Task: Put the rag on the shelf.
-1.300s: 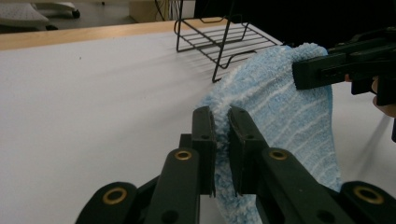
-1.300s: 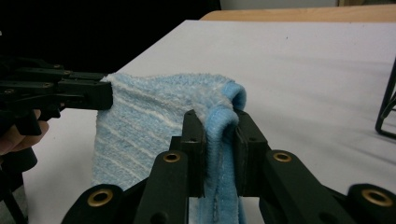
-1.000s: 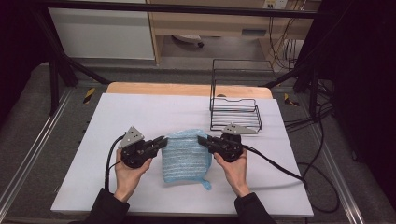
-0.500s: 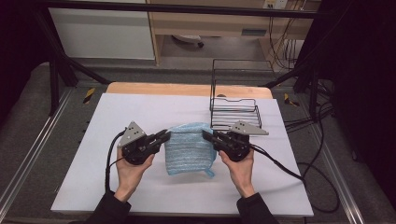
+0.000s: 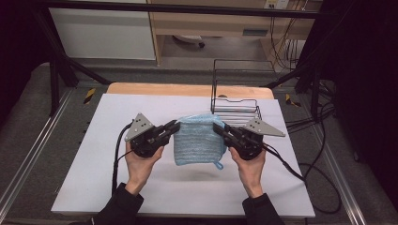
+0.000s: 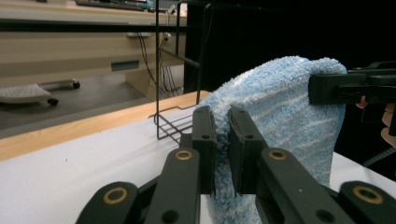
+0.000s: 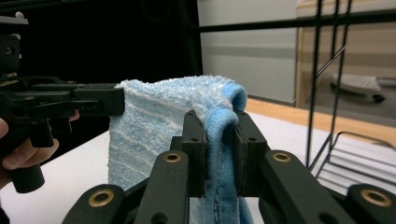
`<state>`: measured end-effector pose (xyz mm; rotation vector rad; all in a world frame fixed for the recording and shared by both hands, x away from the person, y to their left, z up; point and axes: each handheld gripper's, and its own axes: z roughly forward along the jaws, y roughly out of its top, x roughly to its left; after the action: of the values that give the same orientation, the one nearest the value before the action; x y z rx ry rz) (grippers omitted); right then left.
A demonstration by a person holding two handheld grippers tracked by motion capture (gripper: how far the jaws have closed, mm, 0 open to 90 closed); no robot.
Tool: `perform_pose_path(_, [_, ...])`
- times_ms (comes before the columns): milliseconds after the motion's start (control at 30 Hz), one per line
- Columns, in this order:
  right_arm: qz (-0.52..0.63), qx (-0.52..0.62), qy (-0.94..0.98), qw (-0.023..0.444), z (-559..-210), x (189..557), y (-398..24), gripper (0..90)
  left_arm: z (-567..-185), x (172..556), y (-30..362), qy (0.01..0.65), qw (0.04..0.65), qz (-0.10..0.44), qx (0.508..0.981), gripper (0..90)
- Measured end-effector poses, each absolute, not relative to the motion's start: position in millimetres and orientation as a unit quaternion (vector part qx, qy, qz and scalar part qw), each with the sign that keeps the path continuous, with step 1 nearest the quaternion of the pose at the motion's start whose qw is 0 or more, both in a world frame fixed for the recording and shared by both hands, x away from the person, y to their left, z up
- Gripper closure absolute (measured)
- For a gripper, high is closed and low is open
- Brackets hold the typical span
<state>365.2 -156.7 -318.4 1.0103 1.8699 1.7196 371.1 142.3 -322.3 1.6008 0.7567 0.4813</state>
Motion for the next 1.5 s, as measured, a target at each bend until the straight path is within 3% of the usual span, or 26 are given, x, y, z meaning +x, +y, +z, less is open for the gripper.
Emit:
perform_pose_path(600, [0.633, 0.365, 0.623, 0.28, -281.0, 360.1, -184.8, 78.5, -285.7, 387.3, 103.3, 0.299, 0.652, 0.216, 0.663, 82.0])
perform_pose_path(1500, [0.645, 0.365, 0.571, 0.353, -241.9, 368.4, -207.0, 79.0, -251.9, 416.1, 63.7, 0.283, 0.694, 0.217, 0.625, 82.0])
